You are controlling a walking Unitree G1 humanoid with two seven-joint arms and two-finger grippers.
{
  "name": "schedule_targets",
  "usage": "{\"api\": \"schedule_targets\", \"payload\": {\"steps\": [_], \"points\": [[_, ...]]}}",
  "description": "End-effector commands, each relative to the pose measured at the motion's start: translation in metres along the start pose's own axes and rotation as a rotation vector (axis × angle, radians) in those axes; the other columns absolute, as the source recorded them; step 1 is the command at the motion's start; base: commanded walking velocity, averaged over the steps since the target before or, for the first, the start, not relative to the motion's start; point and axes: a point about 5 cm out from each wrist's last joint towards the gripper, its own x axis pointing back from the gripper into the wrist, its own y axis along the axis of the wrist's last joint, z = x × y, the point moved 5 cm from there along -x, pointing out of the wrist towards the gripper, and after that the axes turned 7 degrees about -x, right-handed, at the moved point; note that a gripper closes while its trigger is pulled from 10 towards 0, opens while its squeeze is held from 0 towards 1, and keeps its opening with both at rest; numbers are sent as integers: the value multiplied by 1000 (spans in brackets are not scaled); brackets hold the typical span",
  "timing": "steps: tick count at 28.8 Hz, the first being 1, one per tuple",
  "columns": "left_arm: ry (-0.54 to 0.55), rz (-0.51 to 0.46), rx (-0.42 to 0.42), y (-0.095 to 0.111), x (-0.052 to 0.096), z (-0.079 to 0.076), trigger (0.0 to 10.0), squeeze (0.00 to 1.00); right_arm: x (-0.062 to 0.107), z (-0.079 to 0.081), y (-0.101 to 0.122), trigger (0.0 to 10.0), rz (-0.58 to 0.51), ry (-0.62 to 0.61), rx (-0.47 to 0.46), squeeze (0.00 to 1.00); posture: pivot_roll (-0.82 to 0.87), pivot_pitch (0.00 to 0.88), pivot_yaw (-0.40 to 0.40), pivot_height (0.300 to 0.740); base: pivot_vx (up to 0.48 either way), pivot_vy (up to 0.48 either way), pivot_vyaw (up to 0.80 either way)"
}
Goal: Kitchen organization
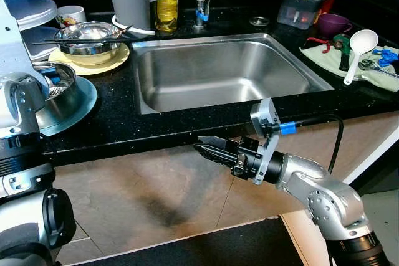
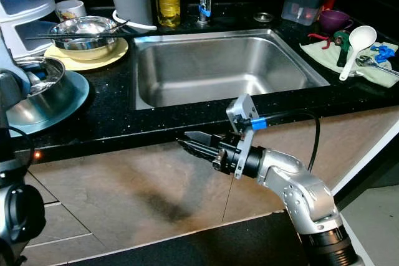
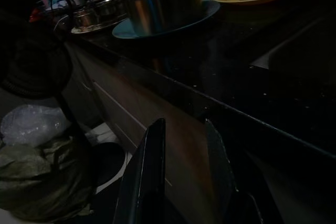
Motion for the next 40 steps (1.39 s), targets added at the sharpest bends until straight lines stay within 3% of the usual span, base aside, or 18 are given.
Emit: {"api": "schedule_targets", "payload": {"steps": [1,3,4,5,6,7,22,28,29,33,37,38,40], "points": [[14,29,4,-5,-4,6,6118,0,1,-3,3,10000,0,0,20,0,-15,149,-25,740,0,0,0],[16,26,7,-4,-4,7,6118,0,0,-3,3,10000,3,4,23,0,-15,149,-25,740,0,0,0],[20,23,10,-3,-4,8,2314,0,0,-2,4,10000,5,10,28,0,-14,148,-28,740,0,0,0],[20,23,10,-3,-4,8,2314,0,0,-2,4,10000,5,10,28,0,-14,148,-28,740,0,0,0],[23,19,14,-3,-4,10,588,0,-1,-2,4,10000,6,16,31,0,-14,147,-28,740,0,0,0],[27,15,20,-1,-4,11,0,0,-2,-2,5,10000,7,21,35,0,-14,146,-29,740,0,0,0],[59,-52,60,16,-1,21,0,0,-2,-4,12,10000,-3,34,54,0,-17,143,-30,740,0,0,0],[83,-128,82,35,5,26,0,0,-1,-4,17,10000,-13,43,60,0,-21,147,-29,740,0,0,0],[96,-183,84,48,10,28,0,0,-1,-4,18,10000,-19,49,59,0,-22,150,-30,740,0,0,0],[116,-277,90,67,19,30,0,0,-1,-3,21,10000,-28,58,57,0,-20,151,-31,740,0,0,0],[105,-241,81,68,20,27,0,0,-1,-3,22,10000,-31,63,56,0,-20,151,-30,740,0,0,0],[57,-187,78,62,17,19,4706,0,-1,-3,24,10000,-31,67,58,0,-15,152,-28,740,0,0,0],[34,-151,100,55,13,15,4824,0,-1,-3,24,10000,-29,69,60,0,-15,152,-28,740,0,0,0]]}}
